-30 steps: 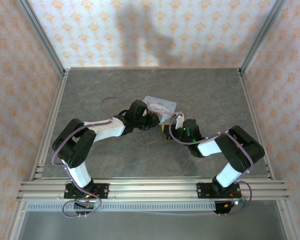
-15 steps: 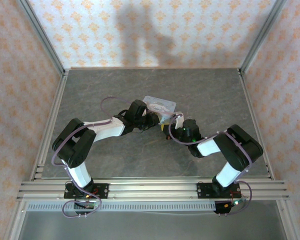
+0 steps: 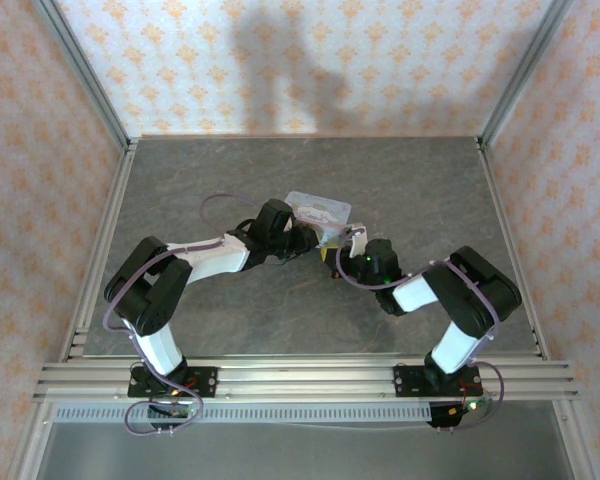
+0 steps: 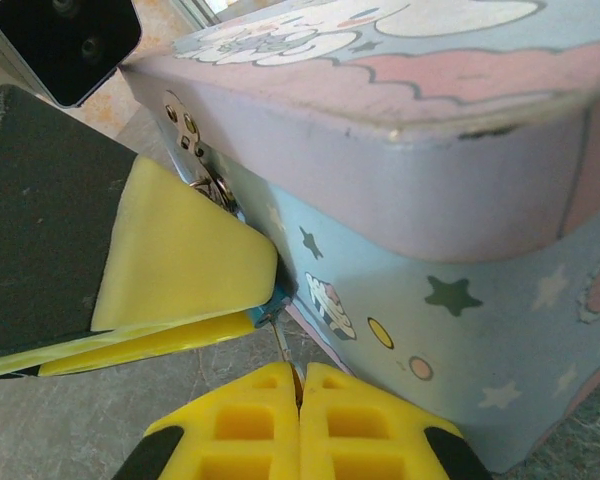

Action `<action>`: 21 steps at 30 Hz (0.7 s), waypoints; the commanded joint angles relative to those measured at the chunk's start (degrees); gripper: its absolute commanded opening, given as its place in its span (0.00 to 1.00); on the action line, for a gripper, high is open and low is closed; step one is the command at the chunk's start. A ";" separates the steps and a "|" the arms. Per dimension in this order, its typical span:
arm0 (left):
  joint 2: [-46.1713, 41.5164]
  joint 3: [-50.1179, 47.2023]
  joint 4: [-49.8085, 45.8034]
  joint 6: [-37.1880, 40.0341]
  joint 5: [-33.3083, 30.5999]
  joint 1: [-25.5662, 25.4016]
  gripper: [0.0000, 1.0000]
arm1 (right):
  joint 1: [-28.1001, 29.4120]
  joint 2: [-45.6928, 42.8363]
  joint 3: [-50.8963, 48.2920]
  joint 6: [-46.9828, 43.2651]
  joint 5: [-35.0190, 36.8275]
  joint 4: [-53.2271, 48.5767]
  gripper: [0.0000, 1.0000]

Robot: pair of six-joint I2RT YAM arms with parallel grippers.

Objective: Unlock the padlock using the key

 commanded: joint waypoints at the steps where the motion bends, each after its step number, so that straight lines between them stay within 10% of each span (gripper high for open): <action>1: -2.34 1.51 0.91 -0.79 1.18 0.08 0.22 | 0.47 1.13 1.03 -1.45 0.89 4.34 0.00; 21: -3.04 1.84 0.03 -0.65 0.92 0.11 0.22 | 1.43 3.62 3.13 -7.35 3.38 1.29 0.00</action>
